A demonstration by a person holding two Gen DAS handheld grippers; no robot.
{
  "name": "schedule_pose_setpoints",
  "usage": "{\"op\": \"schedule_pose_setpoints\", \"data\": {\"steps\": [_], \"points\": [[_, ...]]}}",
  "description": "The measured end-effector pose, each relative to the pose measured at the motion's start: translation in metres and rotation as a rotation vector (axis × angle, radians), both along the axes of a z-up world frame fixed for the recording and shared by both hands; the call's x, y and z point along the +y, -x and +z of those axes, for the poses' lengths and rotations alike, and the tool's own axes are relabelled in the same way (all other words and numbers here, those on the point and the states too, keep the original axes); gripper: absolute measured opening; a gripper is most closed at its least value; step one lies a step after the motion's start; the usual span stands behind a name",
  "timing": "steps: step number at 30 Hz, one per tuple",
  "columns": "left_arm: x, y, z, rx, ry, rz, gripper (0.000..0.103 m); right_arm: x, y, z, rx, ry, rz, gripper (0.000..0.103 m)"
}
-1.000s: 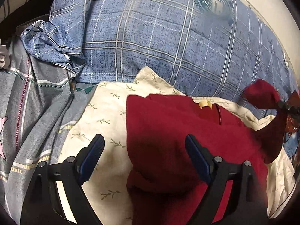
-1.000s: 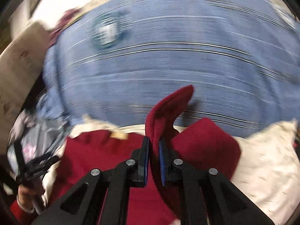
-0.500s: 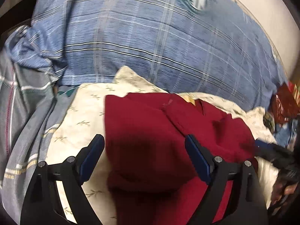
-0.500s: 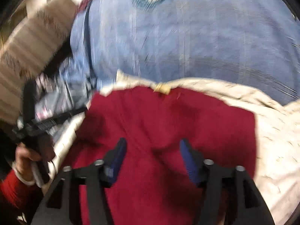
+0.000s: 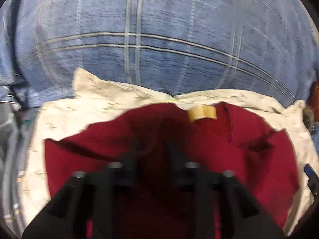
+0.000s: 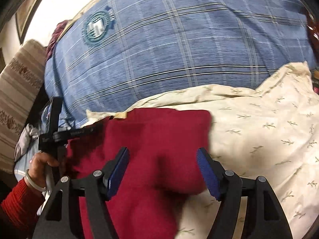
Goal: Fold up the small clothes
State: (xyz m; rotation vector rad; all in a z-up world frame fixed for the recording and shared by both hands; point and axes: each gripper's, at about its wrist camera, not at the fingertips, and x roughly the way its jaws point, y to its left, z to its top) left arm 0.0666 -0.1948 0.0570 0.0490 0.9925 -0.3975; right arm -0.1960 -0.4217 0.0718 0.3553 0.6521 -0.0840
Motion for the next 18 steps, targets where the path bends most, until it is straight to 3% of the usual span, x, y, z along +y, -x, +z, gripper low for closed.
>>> {"op": "schedule_pose_setpoints", "data": {"steps": [2,5,7,9,12,16,17,18], "points": [[0.016,0.007,0.02,0.006,0.118,-0.009,0.008,-0.009,0.003,-0.001,0.003,-0.011,-0.02,0.072],[0.043,0.033,0.054,-0.093,0.132,-0.012,0.008,-0.014,0.002,-0.004,0.033,0.005,-0.048,0.072],[0.062,0.049,0.06,-0.105,0.135,-0.006,0.008,-0.012,-0.002,-0.009,0.06,0.022,-0.067,0.072],[0.082,0.057,0.056,-0.073,0.172,0.012,0.008,-0.009,-0.003,-0.011,0.073,0.027,-0.07,0.072],[0.099,0.067,0.04,-0.081,0.166,0.017,0.011,-0.002,-0.016,-0.009,0.102,0.068,-0.069,0.08],[0.102,0.058,0.011,-0.006,0.179,0.058,0.018,-0.001,-0.044,-0.011,0.161,0.108,-0.076,0.081],[0.102,0.056,0.005,0.008,0.183,0.066,0.018,-0.001,-0.053,-0.015,0.193,0.11,-0.066,0.075],[0.103,0.055,0.001,0.021,0.19,0.074,0.019,-0.001,-0.063,-0.019,0.229,0.127,-0.058,0.06]]}}
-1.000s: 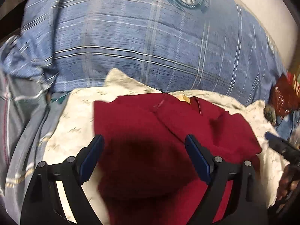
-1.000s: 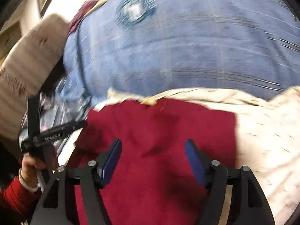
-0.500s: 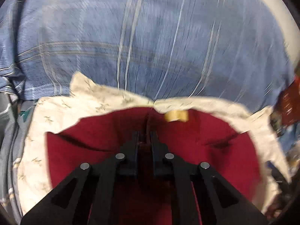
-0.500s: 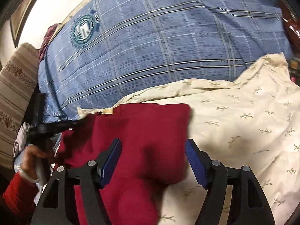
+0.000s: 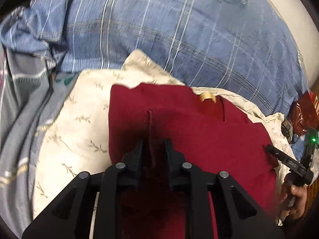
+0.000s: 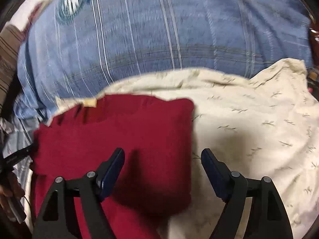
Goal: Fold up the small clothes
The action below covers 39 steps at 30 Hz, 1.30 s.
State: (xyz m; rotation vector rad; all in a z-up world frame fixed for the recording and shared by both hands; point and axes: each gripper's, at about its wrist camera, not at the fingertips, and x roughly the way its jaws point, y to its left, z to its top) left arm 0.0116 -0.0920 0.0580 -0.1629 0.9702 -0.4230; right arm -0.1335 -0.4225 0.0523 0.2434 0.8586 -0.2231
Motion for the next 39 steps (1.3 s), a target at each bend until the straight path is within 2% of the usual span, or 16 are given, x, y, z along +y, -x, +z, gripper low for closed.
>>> {"op": "schedule_pose_setpoints", "data": {"steps": [1,4,6,7,8,11,15,16,17,19,22,25,29,33,37,39], "points": [[0.003,0.001,-0.001,0.006,0.006,0.002,0.02,0.001,-0.005,-0.002,0.013,0.021,0.007,0.022],[0.008,0.01,0.002,0.006,-0.002,0.007,0.029,0.003,-0.006,0.007,-0.006,0.069,0.02,0.013],[0.01,0.019,0.003,-0.005,-0.025,0.024,0.045,0.001,0.001,0.019,-0.049,0.078,0.013,0.012],[0.01,0.021,0.001,-0.008,-0.053,0.042,0.058,-0.001,0.001,0.016,-0.039,0.1,0.001,0.012],[0.011,0.02,-0.003,-0.002,-0.071,0.055,0.062,-0.002,-0.003,0.009,-0.008,0.112,-0.008,0.012],[0.018,0.014,-0.008,0.06,-0.053,0.075,0.063,-0.003,-0.007,-0.003,0.01,0.124,-0.017,0.013],[0.033,0.028,0.011,0.011,-0.075,0.122,0.063,-0.011,0.012,0.025,-0.042,0.075,-0.048,0.018],[0.035,0.031,0.014,-0.003,-0.087,0.128,0.064,-0.012,0.017,0.031,-0.056,0.085,-0.067,0.026],[0.039,0.036,0.016,-0.015,-0.093,0.133,0.065,-0.014,0.024,0.038,-0.074,0.097,-0.092,0.049],[0.044,0.039,0.014,-0.018,-0.086,0.141,0.065,-0.018,0.029,0.043,-0.092,0.063,-0.097,0.073],[0.043,0.036,0.01,-0.016,-0.054,0.137,0.065,-0.016,0.012,0.025,-0.016,0.004,-0.054,0.071],[0.039,0.033,0.008,-0.03,-0.042,0.131,0.065,-0.011,-0.005,0.002,0.063,0.024,-0.036,0.016],[0.036,0.028,0.012,-0.046,-0.003,0.122,0.065,-0.003,-0.001,0.008,0.068,0.135,-0.09,0.033],[0.026,0.021,0.015,-0.057,0.032,0.089,0.065,0.018,0.013,0.04,-0.046,0.172,-0.062,0.036],[0.013,0.011,0.004,-0.055,-0.049,0.101,0.067,0.042,-0.016,0.032,-0.006,0.111,0.08,0.037],[0.012,0.006,-0.004,-0.032,-0.086,0.115,0.067,0.041,-0.029,0.02,0.023,0.127,0.074,0.036]]}}
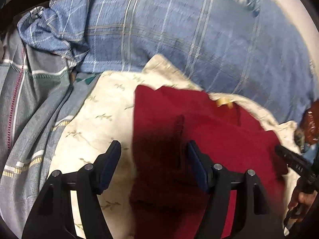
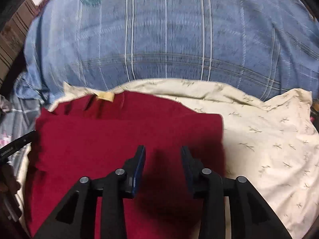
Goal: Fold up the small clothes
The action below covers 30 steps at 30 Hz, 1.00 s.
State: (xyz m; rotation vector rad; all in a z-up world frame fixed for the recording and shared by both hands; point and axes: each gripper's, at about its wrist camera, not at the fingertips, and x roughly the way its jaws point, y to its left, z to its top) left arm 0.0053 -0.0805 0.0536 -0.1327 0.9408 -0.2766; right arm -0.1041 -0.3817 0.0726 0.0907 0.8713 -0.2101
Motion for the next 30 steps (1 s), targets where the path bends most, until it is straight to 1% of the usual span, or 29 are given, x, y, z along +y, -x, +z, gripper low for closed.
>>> {"op": "schedule_pose_setpoints", "data": {"steps": [1,2,4,5,7,9,10,11,13,15,16,17,18,21,24,25,27,28,30], "points": [[0.0,-0.002,-0.003,0.012,-0.006,0.0,0.067,-0.005,-0.01,-0.009,0.017,0.028,-0.029,0.036],[0.0,-0.004,-0.006,0.019,-0.006,-0.002,0.069,-0.007,-0.012,-0.014,0.025,0.033,-0.047,0.037],[0.001,-0.004,-0.007,0.012,-0.016,0.005,0.076,-0.02,-0.024,-0.027,0.04,-0.015,-0.066,0.037],[0.002,-0.004,-0.008,0.01,-0.018,0.006,0.076,-0.023,-0.023,-0.026,0.029,-0.023,-0.066,0.037],[0.004,-0.004,-0.008,0.015,-0.012,0.006,0.076,-0.022,-0.022,-0.021,0.047,-0.02,-0.065,0.038],[0.006,-0.004,-0.008,0.016,-0.01,0.008,0.076,-0.016,-0.012,-0.01,0.046,-0.011,-0.062,0.038],[0.006,-0.003,-0.008,0.016,-0.01,0.007,0.076,-0.01,-0.002,-0.002,0.026,-0.013,-0.039,0.041],[0.006,-0.003,-0.008,0.015,-0.011,0.008,0.076,-0.005,0.007,0.003,0.012,-0.01,-0.017,0.047],[0.005,-0.002,-0.008,0.013,-0.015,0.009,0.076,0.003,0.024,0.007,0.002,0.012,-0.005,0.051],[0.005,-0.003,-0.008,0.012,-0.015,0.01,0.076,0.005,0.031,0.0,0.021,0.022,0.004,0.051],[0.005,-0.003,-0.008,0.012,-0.012,0.009,0.076,0.004,0.031,-0.009,0.051,0.046,0.005,0.05],[0.005,-0.002,-0.008,0.01,-0.012,0.009,0.076,0.001,0.03,-0.014,0.059,0.054,0.008,0.05],[0.005,-0.002,-0.008,0.01,-0.014,0.01,0.076,-0.001,0.032,-0.016,0.049,0.045,0.01,0.05],[0.006,0.004,-0.003,-0.002,-0.023,0.019,0.076,-0.002,0.043,-0.003,0.037,0.035,-0.02,0.052],[0.008,0.01,0.001,-0.006,-0.024,0.027,0.076,-0.004,0.056,0.008,0.013,0.032,-0.013,0.053],[0.009,0.013,0.001,-0.008,-0.026,0.028,0.076,-0.003,0.058,0.007,0.015,0.044,-0.013,0.053],[0.011,0.018,0.002,-0.015,-0.036,0.033,0.076,-0.008,0.058,-0.004,0.049,0.089,-0.045,0.053],[0.012,0.02,0.003,-0.017,-0.041,0.036,0.076,-0.013,0.058,-0.011,0.067,0.095,-0.067,0.054],[0.015,0.026,0.004,-0.018,-0.046,0.038,0.076,-0.025,0.061,-0.021,0.08,0.019,-0.091,0.054]]}}
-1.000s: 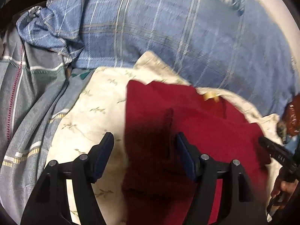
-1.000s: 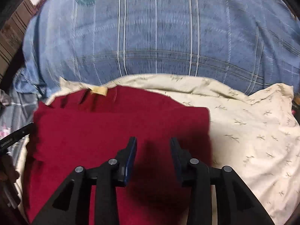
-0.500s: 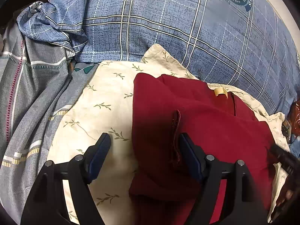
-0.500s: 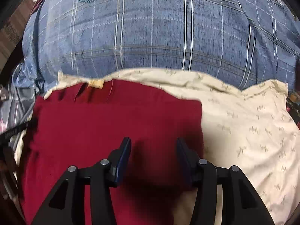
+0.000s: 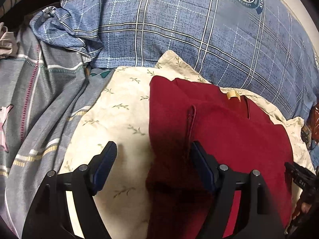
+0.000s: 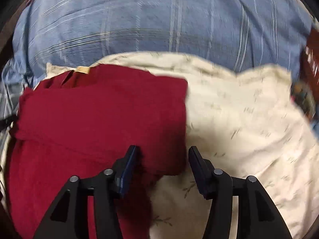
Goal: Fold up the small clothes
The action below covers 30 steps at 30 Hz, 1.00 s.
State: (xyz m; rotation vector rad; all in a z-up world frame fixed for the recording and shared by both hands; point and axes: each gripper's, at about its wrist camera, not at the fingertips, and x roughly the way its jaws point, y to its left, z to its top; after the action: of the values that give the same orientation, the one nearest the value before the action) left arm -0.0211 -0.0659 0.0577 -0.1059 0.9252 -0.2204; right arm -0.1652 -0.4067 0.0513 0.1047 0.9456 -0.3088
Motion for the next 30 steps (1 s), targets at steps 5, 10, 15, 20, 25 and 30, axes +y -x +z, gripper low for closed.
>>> {"op": "schedule_pose_setpoints", "data": {"steps": [5,10,15,20,25,30], "points": [[0.005,0.007,0.002,-0.005,-0.016,0.006,0.076,0.002,0.014,0.014,-0.057,-0.05,-0.01,0.059],[0.01,0.01,0.01,-0.025,0.039,-0.003,0.076,0.013,0.019,0.028,-0.095,-0.048,0.011,0.07],[0.005,0.006,0.005,0.004,0.03,-0.022,0.076,0.012,0.002,0.025,-0.089,-0.034,0.01,0.07],[0.004,0.001,-0.005,0.041,0.015,-0.012,0.076,0.005,-0.011,0.011,-0.037,0.037,-0.026,0.022],[0.006,0.005,0.013,-0.031,0.089,-0.018,0.076,-0.023,-0.005,0.025,-0.121,-0.107,-0.061,0.046],[-0.006,-0.004,0.007,-0.016,0.081,-0.042,0.076,-0.03,-0.03,0.015,-0.079,-0.111,-0.063,0.061]]}}
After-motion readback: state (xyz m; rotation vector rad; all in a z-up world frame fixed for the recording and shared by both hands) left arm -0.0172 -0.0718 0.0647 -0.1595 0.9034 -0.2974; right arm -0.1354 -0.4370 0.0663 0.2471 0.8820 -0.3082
